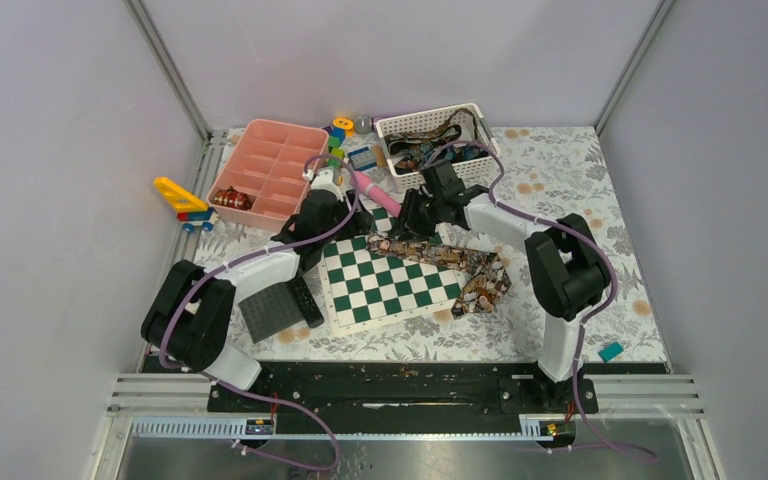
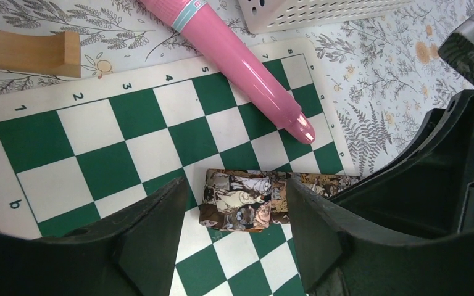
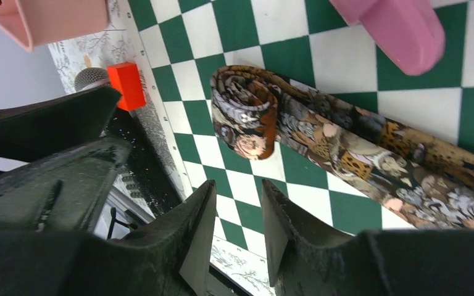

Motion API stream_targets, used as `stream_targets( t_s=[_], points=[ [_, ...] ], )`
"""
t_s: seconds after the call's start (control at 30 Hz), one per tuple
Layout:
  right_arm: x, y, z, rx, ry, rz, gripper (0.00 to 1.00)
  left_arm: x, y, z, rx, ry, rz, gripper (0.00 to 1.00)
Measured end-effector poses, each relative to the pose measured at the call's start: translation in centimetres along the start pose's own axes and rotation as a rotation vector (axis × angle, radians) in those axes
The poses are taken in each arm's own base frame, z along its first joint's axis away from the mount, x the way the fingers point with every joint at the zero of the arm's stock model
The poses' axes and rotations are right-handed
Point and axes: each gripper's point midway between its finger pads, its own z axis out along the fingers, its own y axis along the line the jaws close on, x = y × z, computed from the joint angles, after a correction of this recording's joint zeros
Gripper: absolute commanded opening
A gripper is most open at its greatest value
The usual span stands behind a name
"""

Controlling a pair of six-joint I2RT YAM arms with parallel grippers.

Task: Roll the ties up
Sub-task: Roll the tie at the center of the board.

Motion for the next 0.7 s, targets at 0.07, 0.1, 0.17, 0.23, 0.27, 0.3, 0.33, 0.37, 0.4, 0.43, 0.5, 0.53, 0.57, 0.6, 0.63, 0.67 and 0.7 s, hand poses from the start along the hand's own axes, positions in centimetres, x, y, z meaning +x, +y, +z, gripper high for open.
stream_targets(
  t_s=[0.07, 0.1, 0.17, 0.23, 0.27, 0.3, 0.33, 0.37, 0.4, 0.43, 0.5, 0.53, 0.57, 0.6, 0.63, 0.67, 0.7],
  points=[
    [-0.2, 0.4, 0.4, -0.016, 0.003, -0.003, 0.39, 0.2, 0.2, 0.4, 0.002, 0.005, -0.009, 0.59],
    [-0.3, 0.5, 0.5, -0.023, 0.01, -0.001, 0.39, 0.4, 0.3, 0.6, 0.002, 0.011, -0.012, 0.59],
    [-0.4, 0.8, 1.0, -0.033, 0.017, -0.002, 0.37, 0.8, 0.5, 1.0, 0.002, 0.02, -0.018, 0.58],
    [-0.5, 0.9, 1.6, -0.04, 0.025, 0.001, 0.36, 1.2, 0.7, 1.3, 0.004, 0.033, -0.02, 0.57],
    [-0.6, 0.9, 1.9, -0.041, 0.027, 0.002, 0.35, 1.4, 0.7, 1.4, 0.004, 0.04, -0.02, 0.57],
    [-0.5, 0.8, 2.1, -0.04, 0.033, 0.005, 0.34, 1.7, 0.8, 1.5, 0.005, 0.048, -0.02, 0.57],
    [-0.5, 0.6, 2.4, -0.037, 0.038, 0.009, 0.33, 1.8, 0.8, 1.6, 0.006, 0.052, -0.02, 0.57],
    [-0.5, 0.5, 2.6, -0.032, 0.042, 0.013, 0.32, 2.0, 0.8, 1.6, 0.008, 0.057, -0.02, 0.56],
    [-0.4, 0.3, 2.9, -0.03, 0.046, 0.017, 0.31, 2.1, 0.8, 1.6, 0.009, 0.061, -0.02, 0.56],
    [-0.3, 0.1, 3.1, -0.026, 0.05, 0.02, 0.31, 2.1, 0.7, 1.6, 0.011, 0.063, -0.02, 0.56],
    [-0.2, -0.2, 3.5, -0.018, 0.059, 0.028, 0.3, 2.2, 0.7, 1.6, 0.013, 0.064, -0.02, 0.56],
    [-0.1, -0.4, 3.7, -0.014, 0.063, 0.031, 0.29, 2.2, 0.7, 1.7, 0.014, 0.064, -0.02, 0.55],
    [0.0, -0.5, 3.8, -0.011, 0.065, 0.033, 0.29, 2.2, 0.7, 1.7, 0.015, 0.065, -0.02, 0.55],
    [0.0, -0.6, 3.9, -0.009, 0.068, 0.035, 0.29, 2.2, 0.7, 1.7, 0.017, 0.064, -0.02, 0.55],
    [0.1, -0.7, 4.0, -0.007, 0.07, 0.037, 0.29, 2.2, 0.7, 1.7, 0.018, 0.065, -0.02, 0.54],
    [0.2, -0.7, 4.1, -0.007, 0.072, 0.036, 0.28, 2.3, 0.7, 1.8, 0.019, 0.064, -0.02, 0.54],
    [0.2, -0.7, 4.2, -0.007, 0.073, 0.036, 0.28, 2.4, 0.7, 1.9, 0.02, 0.066, -0.02, 0.54]
  ],
)
